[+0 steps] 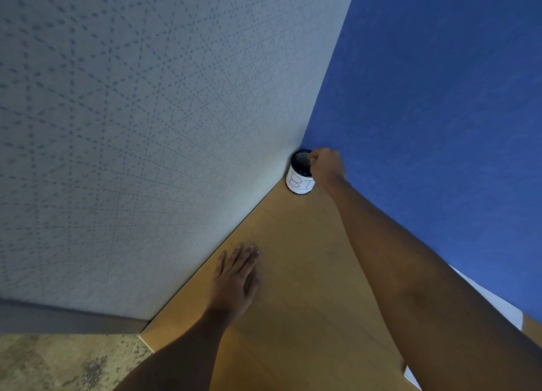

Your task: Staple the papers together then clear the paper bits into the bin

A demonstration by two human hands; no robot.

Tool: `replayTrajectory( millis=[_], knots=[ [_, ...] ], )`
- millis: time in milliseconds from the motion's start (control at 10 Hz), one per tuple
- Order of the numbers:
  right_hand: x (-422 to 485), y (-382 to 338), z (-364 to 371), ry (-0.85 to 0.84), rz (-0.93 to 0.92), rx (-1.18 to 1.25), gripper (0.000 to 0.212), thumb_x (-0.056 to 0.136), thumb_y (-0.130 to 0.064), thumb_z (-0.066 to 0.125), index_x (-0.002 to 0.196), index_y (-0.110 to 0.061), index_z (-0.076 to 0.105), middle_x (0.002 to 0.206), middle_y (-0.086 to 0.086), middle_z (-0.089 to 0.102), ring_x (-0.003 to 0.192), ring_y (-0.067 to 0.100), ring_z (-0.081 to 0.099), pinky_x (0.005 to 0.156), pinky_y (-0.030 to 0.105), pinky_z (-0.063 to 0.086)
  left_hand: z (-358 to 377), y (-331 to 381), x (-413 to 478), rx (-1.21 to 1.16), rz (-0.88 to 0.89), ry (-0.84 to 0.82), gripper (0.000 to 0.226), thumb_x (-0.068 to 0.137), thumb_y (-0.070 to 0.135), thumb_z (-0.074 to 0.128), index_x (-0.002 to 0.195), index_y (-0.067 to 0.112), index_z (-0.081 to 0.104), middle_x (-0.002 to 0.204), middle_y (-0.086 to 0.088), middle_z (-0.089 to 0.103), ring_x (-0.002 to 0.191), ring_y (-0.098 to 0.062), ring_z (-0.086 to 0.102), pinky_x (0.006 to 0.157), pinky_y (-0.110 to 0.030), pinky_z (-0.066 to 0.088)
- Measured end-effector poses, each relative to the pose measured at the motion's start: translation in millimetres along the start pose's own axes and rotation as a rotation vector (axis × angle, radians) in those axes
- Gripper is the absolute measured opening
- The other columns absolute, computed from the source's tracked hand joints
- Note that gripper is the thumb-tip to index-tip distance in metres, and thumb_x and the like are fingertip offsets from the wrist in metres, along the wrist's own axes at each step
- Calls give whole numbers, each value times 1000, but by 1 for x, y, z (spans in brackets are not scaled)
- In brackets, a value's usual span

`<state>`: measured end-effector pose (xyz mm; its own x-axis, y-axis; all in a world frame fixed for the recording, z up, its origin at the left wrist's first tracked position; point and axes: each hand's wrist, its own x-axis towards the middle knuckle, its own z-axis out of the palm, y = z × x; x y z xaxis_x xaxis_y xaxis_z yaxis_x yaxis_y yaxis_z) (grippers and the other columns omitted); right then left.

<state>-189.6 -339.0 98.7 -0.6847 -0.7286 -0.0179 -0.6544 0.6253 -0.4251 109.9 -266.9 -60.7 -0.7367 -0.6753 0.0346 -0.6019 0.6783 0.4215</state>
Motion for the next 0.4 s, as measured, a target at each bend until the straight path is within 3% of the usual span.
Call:
replayTrajectory(
  millis=[100,300,400],
  knots=[
    [-1,2,0,12,-5,-27,33,78,5,45,82,-15,71,85,10,66,76,30,60,58,29,44,0,0,0,-6,3,-6,50,98,42,33,147,31,32,154,13,26,147,-11,11,118,-43,8],
    [-14,5,-3,85,-33,101,18,75,-4,65,85,-17,72,85,6,71,78,26,63,65,32,54,0,0,0,9,5,5,51,98,43,30,147,31,31,154,13,25,147,-11,10,118,-43,7],
    [-22,7,2,111,-98,114,18,71,1,57,75,-15,66,74,4,68,71,25,61,60,31,51,3,-1,2,-5,11,16,51,98,44,30,147,31,30,155,13,25,147,-12,10,118,-44,9]
  ],
)
